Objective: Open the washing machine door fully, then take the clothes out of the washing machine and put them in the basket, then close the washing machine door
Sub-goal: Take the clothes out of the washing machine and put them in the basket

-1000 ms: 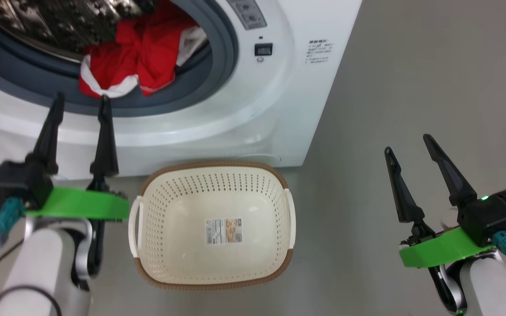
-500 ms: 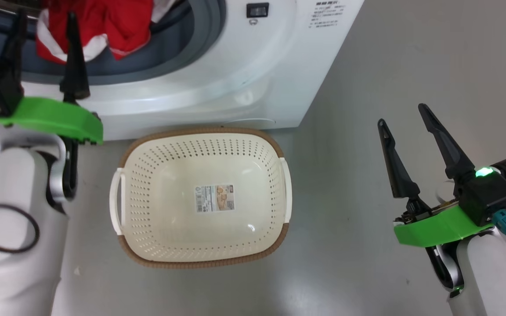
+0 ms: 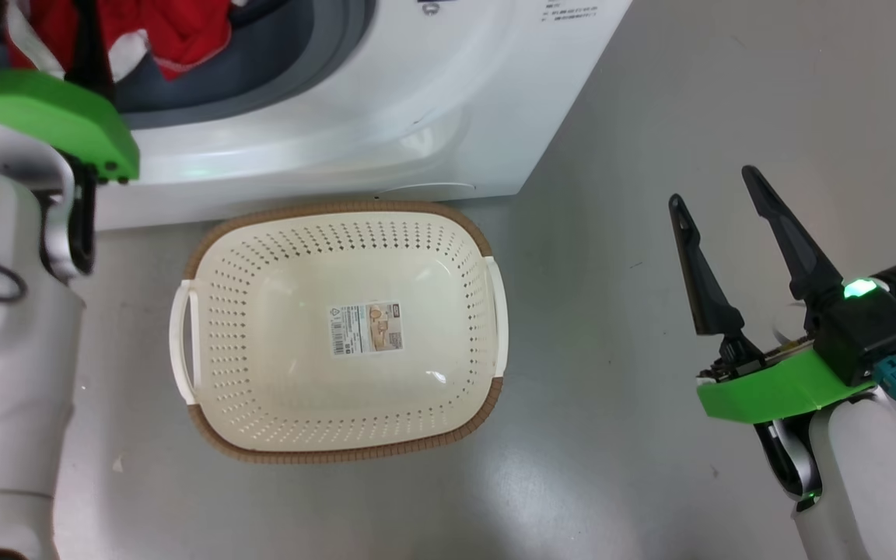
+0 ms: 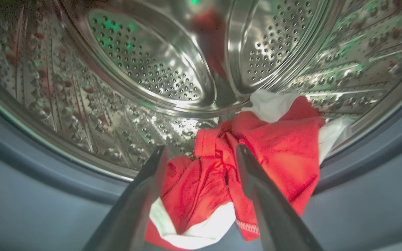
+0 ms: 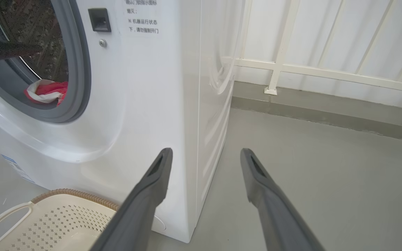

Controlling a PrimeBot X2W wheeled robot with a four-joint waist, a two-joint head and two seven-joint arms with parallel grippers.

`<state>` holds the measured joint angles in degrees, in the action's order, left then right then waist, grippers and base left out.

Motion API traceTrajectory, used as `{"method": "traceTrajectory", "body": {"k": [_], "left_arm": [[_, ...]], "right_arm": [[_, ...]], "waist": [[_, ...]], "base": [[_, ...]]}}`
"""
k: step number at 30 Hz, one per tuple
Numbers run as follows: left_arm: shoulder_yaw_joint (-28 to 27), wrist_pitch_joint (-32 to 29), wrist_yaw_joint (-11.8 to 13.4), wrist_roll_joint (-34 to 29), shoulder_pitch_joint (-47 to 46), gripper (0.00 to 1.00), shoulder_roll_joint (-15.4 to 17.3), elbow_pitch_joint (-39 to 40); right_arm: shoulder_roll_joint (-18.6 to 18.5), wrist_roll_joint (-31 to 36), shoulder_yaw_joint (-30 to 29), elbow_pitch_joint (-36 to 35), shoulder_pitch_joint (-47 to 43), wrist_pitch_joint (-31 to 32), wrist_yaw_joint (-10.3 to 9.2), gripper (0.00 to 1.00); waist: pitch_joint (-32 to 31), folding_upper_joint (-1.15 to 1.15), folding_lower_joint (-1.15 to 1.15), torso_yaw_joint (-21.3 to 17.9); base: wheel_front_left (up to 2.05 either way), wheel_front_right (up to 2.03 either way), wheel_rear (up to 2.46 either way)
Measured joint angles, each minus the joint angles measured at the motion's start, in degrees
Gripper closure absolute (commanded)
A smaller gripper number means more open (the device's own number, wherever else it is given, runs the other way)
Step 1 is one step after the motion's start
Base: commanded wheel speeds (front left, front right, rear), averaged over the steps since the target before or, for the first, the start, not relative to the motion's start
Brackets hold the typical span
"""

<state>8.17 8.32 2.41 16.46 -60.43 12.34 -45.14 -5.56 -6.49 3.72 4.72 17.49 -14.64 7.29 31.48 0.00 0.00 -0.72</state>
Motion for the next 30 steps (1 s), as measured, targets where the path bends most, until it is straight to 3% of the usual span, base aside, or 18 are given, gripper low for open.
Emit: {"method": "traceTrajectory", "body": {"k": [16, 30], "left_arm": [[4.8, -6.8, -1.4, -2.5, -10.1, 0.00, 1.4, -16.9], [9.1, -8.2, -0.9, -5.5, -12.3, 0.00, 3.2, -23.3]], "right_arm": [[-0.5, -0.6, 2.5, 1.4, 2.2, 0.0, 0.00, 0.00], [-0.2, -1.1, 3.2, 1.8, 2.7, 0.0, 0.00, 0.00]], "waist": [[2.3, 0.00, 0.00, -2.0], [3.2, 0.00, 0.00, -3.6]], "base": [[0.00, 0.00, 0.00], [0.00, 0.00, 0.00]]}}
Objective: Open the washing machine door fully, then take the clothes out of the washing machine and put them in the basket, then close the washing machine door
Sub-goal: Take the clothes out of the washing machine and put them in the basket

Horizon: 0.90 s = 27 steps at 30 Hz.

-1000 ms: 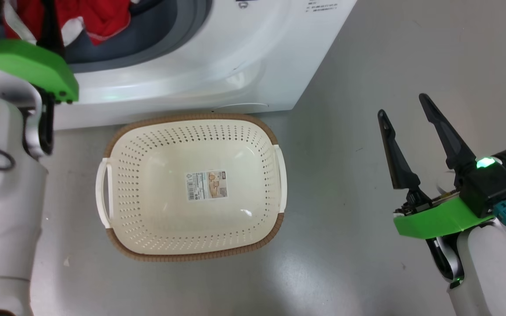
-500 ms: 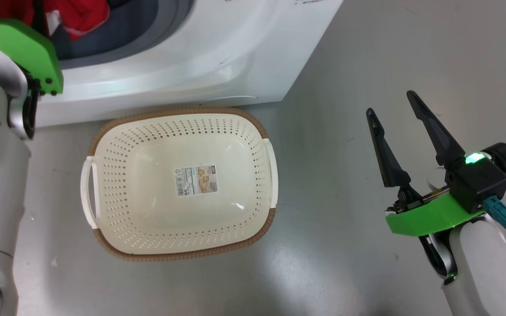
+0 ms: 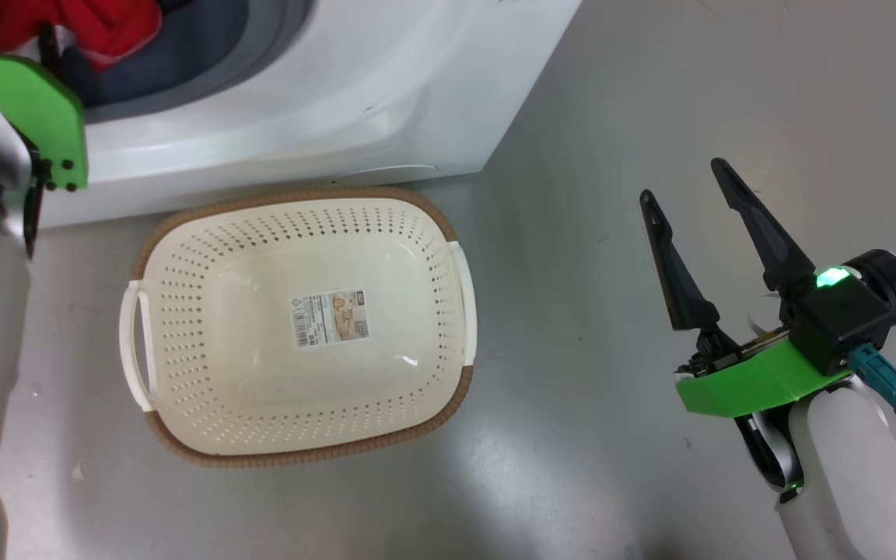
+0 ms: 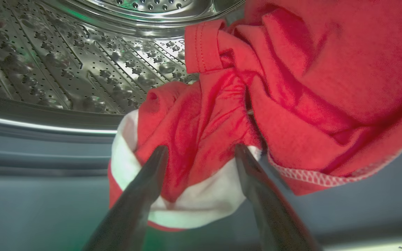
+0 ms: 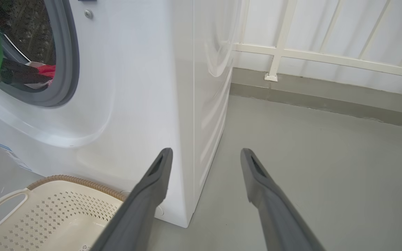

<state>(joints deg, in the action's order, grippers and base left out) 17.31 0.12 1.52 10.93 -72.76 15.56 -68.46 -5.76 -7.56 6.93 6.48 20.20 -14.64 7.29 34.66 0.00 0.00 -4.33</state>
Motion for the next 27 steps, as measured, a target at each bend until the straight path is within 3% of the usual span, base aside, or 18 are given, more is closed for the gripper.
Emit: {"method": "traceTrajectory", "body": {"k": [5, 6, 7, 8, 18, 27], "left_arm": [[0.5, -0.3, -0.6, -0.3, -0.8, 0.00, 0.7, -1.3], [0.6, -0.7, -0.7, -0.3, -1.0, 0.12, 0.7, -1.6], [0.6, -0.7, -0.7, -0.3, -1.0, 0.68, 0.7, -1.6], [0.6, -1.0, -1.4, -0.2, -1.2, 1.00, 0.7, -2.1], [0.4, 0.1, -2.2, 1.4, -1.5, 1.00, 0.4, -2.8], [0.6, 5.8, -1.4, 1.8, -1.5, 1.00, -0.4, -2.1]], "right_arm": [[0.1, 0.0, -0.1, 0.1, 0.0, 0.0, 0.00, 0.00], [0.1, 0.0, -0.1, 0.0, 0.1, 0.0, 0.00, 0.00], [0.1, 0.0, -0.1, 0.0, 0.1, 0.0, 0.00, 0.00], [0.2, 0.0, -0.2, 0.0, 0.1, 0.0, 0.00, 0.00], [0.5, 0.0, -0.4, 0.1, 0.2, 0.0, 0.00, 0.00], [0.5, 0.0, -0.8, 0.6, 0.3, 0.0, 0.00, 0.00]], "waist": [[0.4, 0.00, 0.00, -0.6], [0.5, 0.00, 0.00, -0.6], [0.5, 0.00, 0.00, -0.6], [0.6, 0.00, 0.00, -0.7], [0.6, 0.00, 0.00, -0.6], [0.2, 0.00, 0.00, 0.2]], "base": [[0.00, 0.00, 0.00], [0.00, 0.00, 0.00], [0.00, 0.00, 0.00], [0.00, 0.00, 0.00], [0.00, 0.00, 0.00], [0.00, 0.00, 0.00]]}}
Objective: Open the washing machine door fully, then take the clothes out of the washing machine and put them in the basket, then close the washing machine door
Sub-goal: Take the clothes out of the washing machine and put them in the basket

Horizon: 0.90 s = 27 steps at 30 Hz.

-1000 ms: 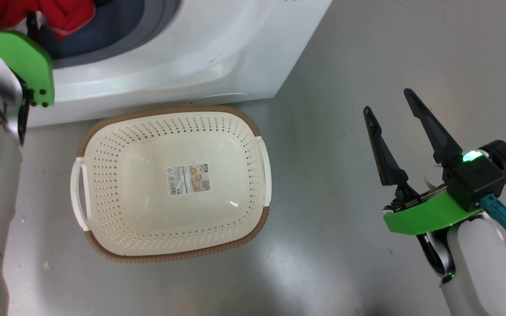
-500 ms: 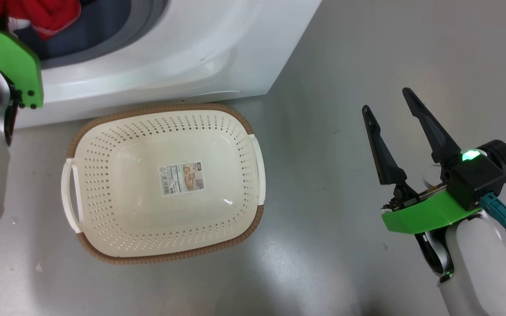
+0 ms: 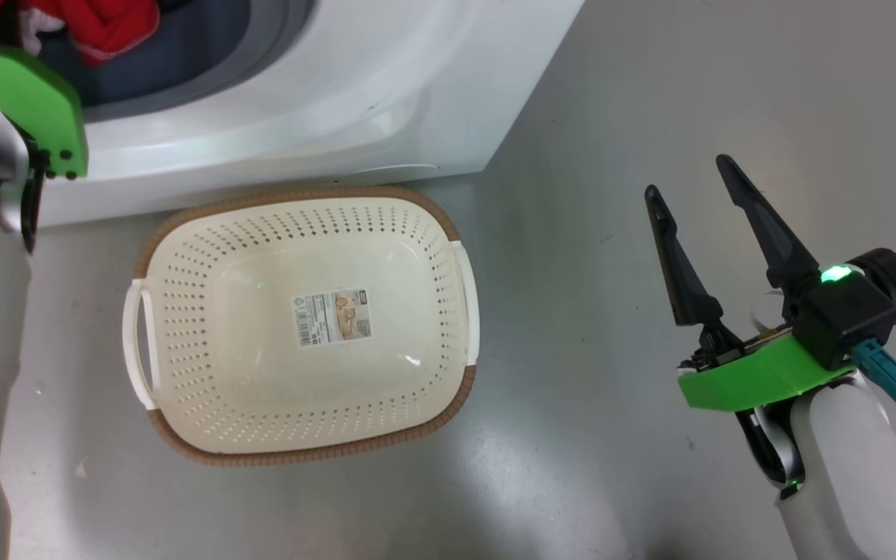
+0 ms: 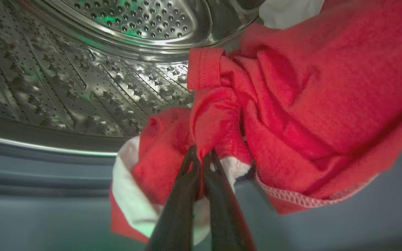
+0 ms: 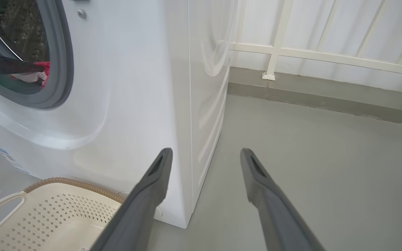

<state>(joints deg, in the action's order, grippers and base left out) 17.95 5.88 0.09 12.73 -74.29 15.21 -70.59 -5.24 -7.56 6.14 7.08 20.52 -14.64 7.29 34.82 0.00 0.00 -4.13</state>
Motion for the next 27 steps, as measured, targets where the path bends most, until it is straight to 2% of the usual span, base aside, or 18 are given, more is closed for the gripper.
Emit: {"method": "traceTrajectory", "body": {"k": [8, 14, 27], "left_arm": [[-1.2, 6.3, 1.0, 2.6, 0.4, 1.00, -1.0, 2.7], [-2.3, 8.0, 1.5, 3.9, 4.2, 1.00, -1.7, 7.4], [-5.2, 8.4, 5.4, 4.2, 21.8, 1.00, -1.7, 29.6]], "right_arm": [[0.1, 0.0, -0.4, 0.1, 0.0, 0.0, 0.00, 0.00], [0.1, 0.0, -0.7, 0.3, -0.1, 0.0, 0.00, 0.00], [0.2, 0.0, -1.4, 0.8, -1.3, 0.0, 0.00, 0.00]], "waist": [[-1.1, 0.00, 0.00, 0.8], [-2.7, 0.00, 0.00, 1.7], [-7.7, 0.00, 0.00, 3.3]], "base": [[0.00, 0.00, 0.00], [0.00, 0.00, 0.00], [0.00, 0.00, 0.00]]}}
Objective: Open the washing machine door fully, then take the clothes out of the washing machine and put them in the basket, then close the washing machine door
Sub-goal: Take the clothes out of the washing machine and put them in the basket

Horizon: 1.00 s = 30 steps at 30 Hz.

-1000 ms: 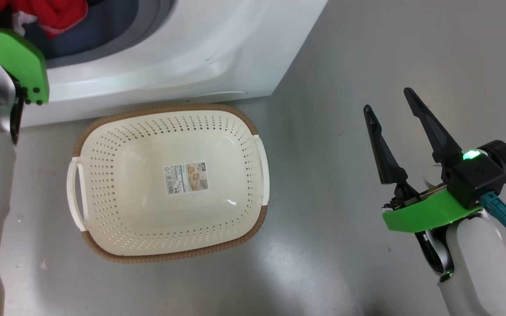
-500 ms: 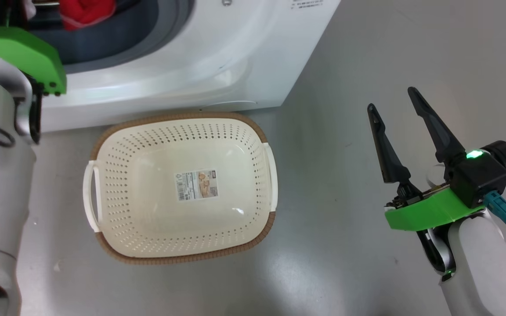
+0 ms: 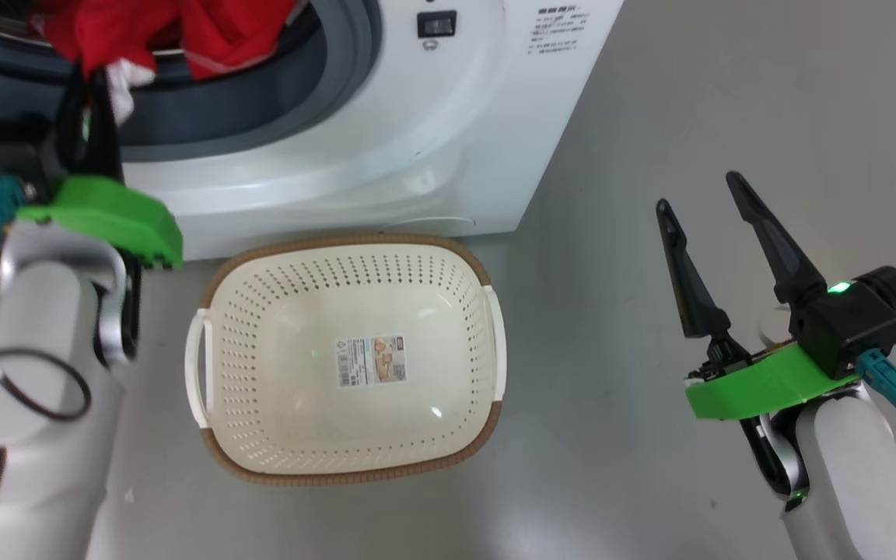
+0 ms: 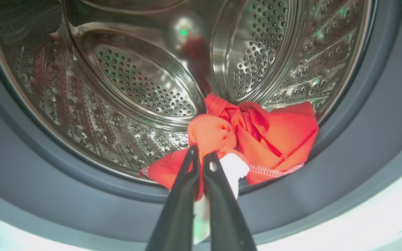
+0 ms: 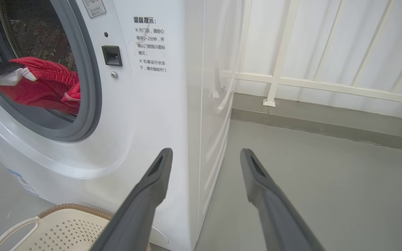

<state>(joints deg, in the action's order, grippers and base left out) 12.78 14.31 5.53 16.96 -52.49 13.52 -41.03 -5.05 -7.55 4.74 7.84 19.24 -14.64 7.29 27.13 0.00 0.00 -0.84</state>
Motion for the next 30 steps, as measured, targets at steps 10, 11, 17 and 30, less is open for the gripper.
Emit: {"method": "traceTrajectory", "body": {"k": [10, 11, 17, 30], "left_arm": [[-1.6, 0.0, 0.5, 0.0, 12.4, 1.00, -0.3, 10.1], [-1.6, 0.0, 0.5, 0.0, 13.4, 1.00, -0.3, 10.7], [-1.8, 0.0, 1.1, 0.3, 19.8, 1.00, -0.5, 15.1], [-0.4, -4.3, 4.3, 0.4, 32.3, 1.00, 0.1, 30.1]], "right_arm": [[0.2, 0.0, -0.3, 0.5, -1.9, 0.0, 0.00, 0.00], [0.2, 0.0, -0.3, 0.5, -2.1, 0.0, 0.00, 0.00], [0.4, 0.0, -0.5, 0.9, -4.1, 0.0, 0.00, 0.00], [1.0, -2.8, -1.0, 1.5, -7.8, 0.0, 0.00, 0.00]], "waist": [[-4.6, 0.00, 0.00, 0.4], [-5.1, 0.00, 0.00, 0.4], [-8.0, 0.00, 0.00, 0.4], [-14.7, 0.00, 0.00, 0.7]], "base": [[0.00, 0.00, 0.00], [0.00, 0.00, 0.00], [0.00, 0.00, 0.00], [0.00, 0.00, 0.00]]}}
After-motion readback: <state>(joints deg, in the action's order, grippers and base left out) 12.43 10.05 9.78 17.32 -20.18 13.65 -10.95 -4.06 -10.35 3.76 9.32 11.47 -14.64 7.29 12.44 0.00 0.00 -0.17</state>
